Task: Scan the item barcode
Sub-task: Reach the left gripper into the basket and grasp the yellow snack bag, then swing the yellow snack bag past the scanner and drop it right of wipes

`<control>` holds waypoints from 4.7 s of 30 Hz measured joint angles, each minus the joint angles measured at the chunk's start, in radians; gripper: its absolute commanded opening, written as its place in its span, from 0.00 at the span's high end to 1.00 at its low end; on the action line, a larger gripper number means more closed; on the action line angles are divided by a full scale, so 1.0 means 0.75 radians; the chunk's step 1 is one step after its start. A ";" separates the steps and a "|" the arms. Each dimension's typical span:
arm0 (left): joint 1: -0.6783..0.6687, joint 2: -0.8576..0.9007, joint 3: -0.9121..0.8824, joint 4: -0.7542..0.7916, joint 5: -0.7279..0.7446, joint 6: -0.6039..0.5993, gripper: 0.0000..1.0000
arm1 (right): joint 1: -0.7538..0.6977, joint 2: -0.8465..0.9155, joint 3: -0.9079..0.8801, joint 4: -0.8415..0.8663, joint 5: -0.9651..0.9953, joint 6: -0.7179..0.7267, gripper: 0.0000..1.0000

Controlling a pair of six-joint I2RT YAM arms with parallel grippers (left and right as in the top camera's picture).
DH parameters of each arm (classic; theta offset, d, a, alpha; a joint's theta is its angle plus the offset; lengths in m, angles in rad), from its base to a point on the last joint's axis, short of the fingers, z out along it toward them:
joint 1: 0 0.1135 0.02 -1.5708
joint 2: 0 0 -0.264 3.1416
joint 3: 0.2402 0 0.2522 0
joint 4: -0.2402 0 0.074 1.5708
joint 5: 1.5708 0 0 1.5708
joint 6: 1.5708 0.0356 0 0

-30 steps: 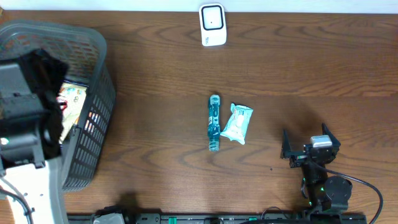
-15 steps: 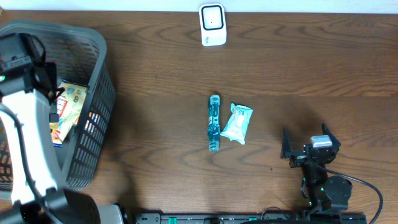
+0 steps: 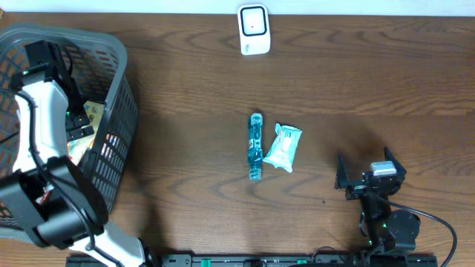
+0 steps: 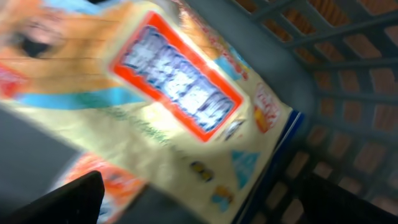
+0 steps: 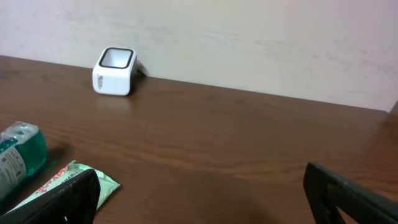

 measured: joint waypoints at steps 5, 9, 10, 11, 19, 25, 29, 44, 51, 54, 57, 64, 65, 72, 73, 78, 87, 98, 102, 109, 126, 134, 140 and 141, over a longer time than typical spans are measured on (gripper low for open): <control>0.028 0.113 0.000 0.092 0.005 -0.056 0.00 | 0.000 0.000 0.000 -0.001 0.000 0.000 0.01; 0.067 0.186 0.000 0.123 0.005 -0.086 0.00 | 0.000 0.000 0.000 0.000 0.000 0.000 0.01; 0.073 0.199 0.000 0.126 0.005 -0.090 0.00 | 0.000 0.000 0.000 0.000 0.000 0.000 0.01; 0.079 0.215 0.000 0.130 0.005 -0.090 0.00 | 0.000 0.000 0.000 0.000 0.000 -0.001 0.01; 0.085 0.275 0.021 0.063 -0.017 -0.055 0.93 | 0.000 0.000 0.000 0.000 0.000 0.000 0.01; 0.090 0.264 0.040 0.049 -0.031 0.057 0.93 | 0.000 0.000 0.000 0.000 0.000 0.000 0.01; 0.114 0.214 0.013 0.039 -0.009 0.163 0.93 | 0.000 0.000 0.000 0.000 0.000 0.000 0.01; 0.232 -0.650 -0.020 0.031 0.028 0.345 0.93 | 0.000 0.000 0.000 0.000 0.000 -0.001 0.01; 0.222 -0.961 -0.020 0.250 0.268 0.428 0.93 | 0.000 0.000 0.000 0.000 0.000 0.000 0.01; 0.195 -1.065 -0.020 0.325 0.398 0.450 0.93 | 0.000 0.000 0.000 0.000 0.000 0.000 0.01; 0.153 -1.137 -0.020 0.430 0.568 0.462 0.93 | 0.000 0.000 0.000 0.000 0.000 0.000 0.01; -0.079 -1.148 -0.020 0.484 0.846 0.629 0.93 | 0.000 0.000 0.000 0.000 0.000 0.000 0.01; -0.127 -1.137 -0.020 0.479 0.856 0.681 0.93 | 0.000 0.000 0.000 0.000 0.000 0.000 0.01; -0.528 -1.043 -0.020 0.378 0.913 1.169 0.93 | 0.000 0.000 0.000 0.000 0.000 0.000 0.01; -0.574 -1.028 -0.020 0.363 0.914 1.222 0.93 | 0.000 0.000 0.000 0.000 0.000 0.000 0.01; -0.771 -0.917 -0.020 0.337 0.918 1.446 0.93 | 0.000 0.000 0.000 0.000 0.000 0.000 0.01; -1.027 -0.611 -0.020 0.479 0.917 1.633 0.93 | 0.000 0.000 0.000 0.000 0.000 0.000 0.01; -1.362 -0.201 -0.020 0.678 0.917 1.802 0.93 | 0.000 0.000 0.000 0.000 0.000 0.000 0.01; -1.476 -0.055 -0.020 0.782 0.917 1.837 0.92 | 0.000 0.000 0.000 0.000 0.000 0.000 0.01; -1.618 0.130 -0.020 0.849 0.871 1.847 0.93 | 0.000 0.000 0.000 -0.001 0.000 -0.001 0.01; -1.660 0.300 -0.020 0.838 0.771 1.866 0.26 | 0.000 0.000 0.000 0.000 0.000 0.000 0.01; -1.631 0.110 -0.020 0.801 0.632 1.869 0.21 | 0.000 0.000 0.000 0.000 0.000 -0.001 0.01; -1.534 -0.047 -0.020 0.648 0.311 1.893 0.21 | 0.000 0.000 0.000 0.000 0.000 -0.001 0.01; -1.517 -0.069 -0.020 0.628 0.268 1.899 0.21 | 0.000 0.000 0.000 0.000 0.000 0.000 0.01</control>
